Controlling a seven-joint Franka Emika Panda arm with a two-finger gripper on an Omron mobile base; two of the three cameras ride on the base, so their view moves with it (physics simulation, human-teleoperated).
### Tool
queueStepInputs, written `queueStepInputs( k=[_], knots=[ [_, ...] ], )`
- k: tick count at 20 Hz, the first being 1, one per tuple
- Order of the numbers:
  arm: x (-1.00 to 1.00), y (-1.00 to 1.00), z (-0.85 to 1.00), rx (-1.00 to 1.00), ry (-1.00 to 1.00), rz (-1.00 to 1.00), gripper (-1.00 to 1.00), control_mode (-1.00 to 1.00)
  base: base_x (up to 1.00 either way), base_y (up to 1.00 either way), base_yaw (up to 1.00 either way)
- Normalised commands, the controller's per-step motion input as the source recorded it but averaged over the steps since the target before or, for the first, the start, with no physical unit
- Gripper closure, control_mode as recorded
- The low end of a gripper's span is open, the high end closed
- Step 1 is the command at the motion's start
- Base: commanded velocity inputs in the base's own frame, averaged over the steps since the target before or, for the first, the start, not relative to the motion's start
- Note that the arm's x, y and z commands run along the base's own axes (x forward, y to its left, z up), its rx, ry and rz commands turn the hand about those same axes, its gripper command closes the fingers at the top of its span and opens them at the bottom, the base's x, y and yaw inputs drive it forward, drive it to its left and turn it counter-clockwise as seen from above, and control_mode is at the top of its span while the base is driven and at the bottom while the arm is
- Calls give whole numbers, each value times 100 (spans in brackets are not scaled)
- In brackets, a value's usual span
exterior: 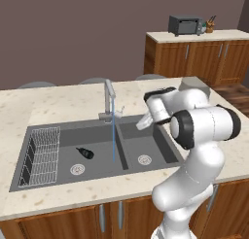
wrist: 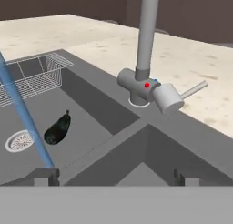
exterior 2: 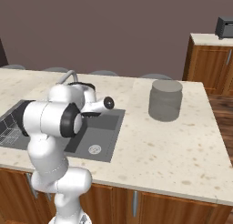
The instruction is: Turn on the sink faucet. Then move the eggplant from the counter to the sink. Turn off the sink. Move the vegetable from the sink to the pot next to the stove. Finally move the pot to the front right burner.
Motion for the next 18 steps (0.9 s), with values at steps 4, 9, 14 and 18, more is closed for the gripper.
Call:
queueStepInputs(
  k=[4,9,14,18],
  knots=[
    [39,-16,0,8,-10,18,-100,-100,0,0,0],
    [36,-5,4,10,0,11,-100,-100,0,0,0],
    [35,0,2,7,0,11,-100,-100,0,0,0],
    [40,0,0,9,1,9,-100,-100,0,0,0]
  ],
)
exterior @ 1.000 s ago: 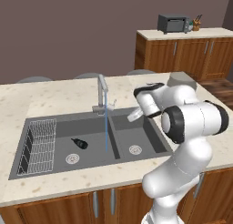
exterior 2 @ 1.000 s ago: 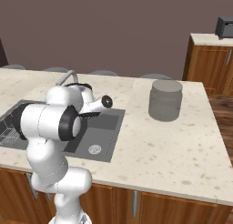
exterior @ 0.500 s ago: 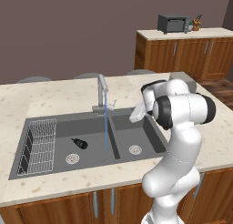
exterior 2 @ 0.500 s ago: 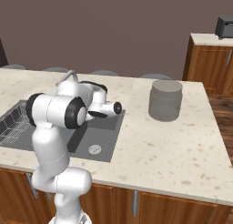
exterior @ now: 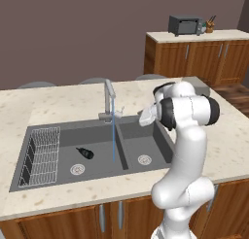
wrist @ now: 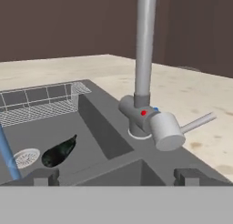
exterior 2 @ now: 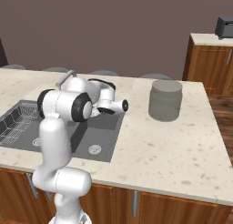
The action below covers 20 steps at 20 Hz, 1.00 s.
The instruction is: Turn on the sink faucet. Then move the eggplant from the counter to the sink. Turn off the sink. Move the vegetable from the sink to the pot next to the stove. Finally move the pot to the front right burner.
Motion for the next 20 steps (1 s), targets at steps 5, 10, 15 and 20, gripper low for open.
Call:
queueStepInputs(
  k=[5,10,15,20],
  knots=[
    [36,4,0,6,4,8,-100,-100,0,0,0],
    [26,19,0,1,8,3,-100,-100,0,0,0],
    [25,19,0,0,9,2,-100,-100,0,0,0],
    [19,26,-5,0,7,0,-100,-100,0,0,0]
  ],
)
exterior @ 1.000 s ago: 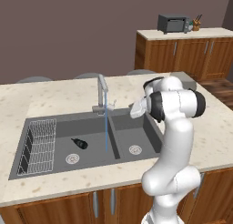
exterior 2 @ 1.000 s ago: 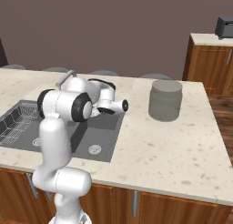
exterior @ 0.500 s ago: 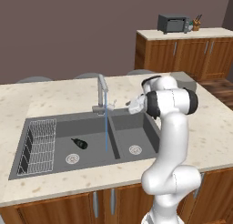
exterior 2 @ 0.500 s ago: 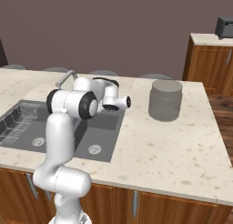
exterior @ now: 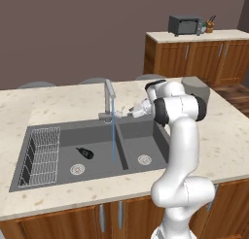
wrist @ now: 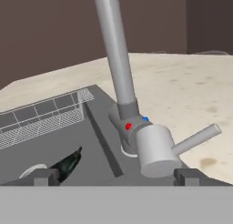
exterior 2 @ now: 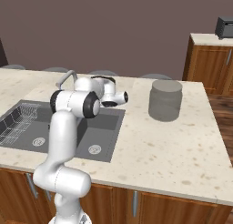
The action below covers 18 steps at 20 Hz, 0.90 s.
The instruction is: Turn on the sink faucet. Then move the eggplant from the counter to the sink. Turn off the sink. Move the vegetable from the sink to the pot next to the stove. Finally move the pot to the front right burner.
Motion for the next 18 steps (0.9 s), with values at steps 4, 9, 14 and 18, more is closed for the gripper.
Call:
queueStepInputs(
  k=[4,9,14,18],
  knots=[
    [20,16,-12,0,2,0,-100,-100,0,0,0],
    [24,2,-10,1,0,3,-100,-100,0,0,0],
    [30,0,-12,1,-1,7,-100,-100,0,0,0],
    [21,0,-1,0,0,7,-100,-100,0,0,0]
  ],
)
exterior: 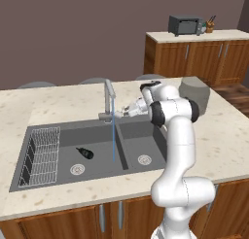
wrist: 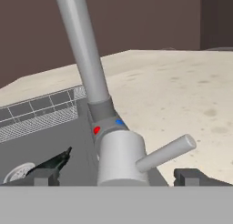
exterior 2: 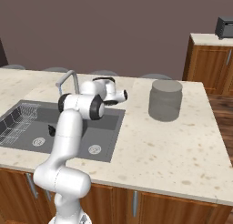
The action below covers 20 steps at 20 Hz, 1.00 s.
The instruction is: Turn on the sink faucet. Then move the eggplant from the counter to the sink. Turn off the sink. Move the vegetable from the sink to the pot next to the stove. Finally move the pot to the front right burner.
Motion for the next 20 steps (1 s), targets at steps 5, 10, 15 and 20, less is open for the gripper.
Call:
queueStepInputs(
  k=[5,10,15,20],
  knots=[
    [20,1,-1,0,0,6,-100,-100,0,0,0],
    [2,19,0,0,0,5,-100,-100,0,0,0],
    [0,39,0,0,0,4,-100,-100,0,0,0],
    [0,48,0,0,1,4,-100,-100,0,0,0]
  ],
)
